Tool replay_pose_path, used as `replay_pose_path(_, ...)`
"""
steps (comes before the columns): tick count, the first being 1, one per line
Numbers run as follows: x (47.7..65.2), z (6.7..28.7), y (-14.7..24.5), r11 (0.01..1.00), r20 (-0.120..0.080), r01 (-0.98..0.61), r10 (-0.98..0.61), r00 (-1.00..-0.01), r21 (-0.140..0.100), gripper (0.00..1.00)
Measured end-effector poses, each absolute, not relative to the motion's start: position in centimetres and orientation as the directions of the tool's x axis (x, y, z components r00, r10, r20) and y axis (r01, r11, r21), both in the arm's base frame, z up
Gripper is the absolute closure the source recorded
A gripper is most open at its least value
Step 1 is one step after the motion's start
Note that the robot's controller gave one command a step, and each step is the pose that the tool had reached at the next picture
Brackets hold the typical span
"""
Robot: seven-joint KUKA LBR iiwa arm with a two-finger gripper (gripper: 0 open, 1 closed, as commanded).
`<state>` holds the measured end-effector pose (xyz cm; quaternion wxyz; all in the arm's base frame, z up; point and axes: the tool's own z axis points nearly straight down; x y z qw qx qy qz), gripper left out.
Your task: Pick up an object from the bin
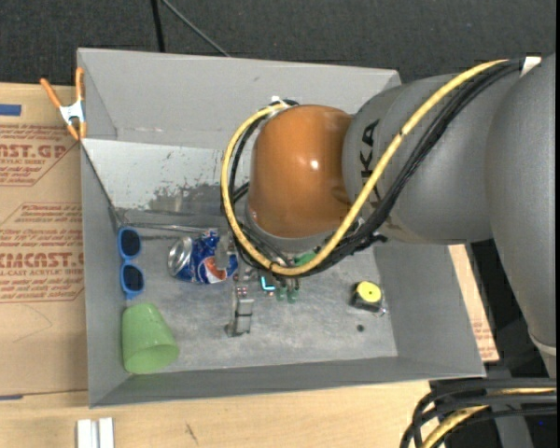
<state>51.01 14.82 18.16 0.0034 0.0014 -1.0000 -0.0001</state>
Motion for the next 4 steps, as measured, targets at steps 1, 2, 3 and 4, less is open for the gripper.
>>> replay_pose_path(1,57.8,16.2,10.8,0.995,-0.004,0.099,0.099,-0.995,0.000,0.00)
replay_pose_path(2,59.0,6.7,16.7,0.978,0.001,0.208,0.208,-0.978,0.002,0.00)
replay_pose_path(3,59.3,7.3,16.5,0.978,-0.007,0.210,0.210,-0.978,0.005,1.00)
replay_pose_path(4,57.7,18.9,16.3,0.979,-0.008,0.205,0.205,-0.979,0.006,1.00)
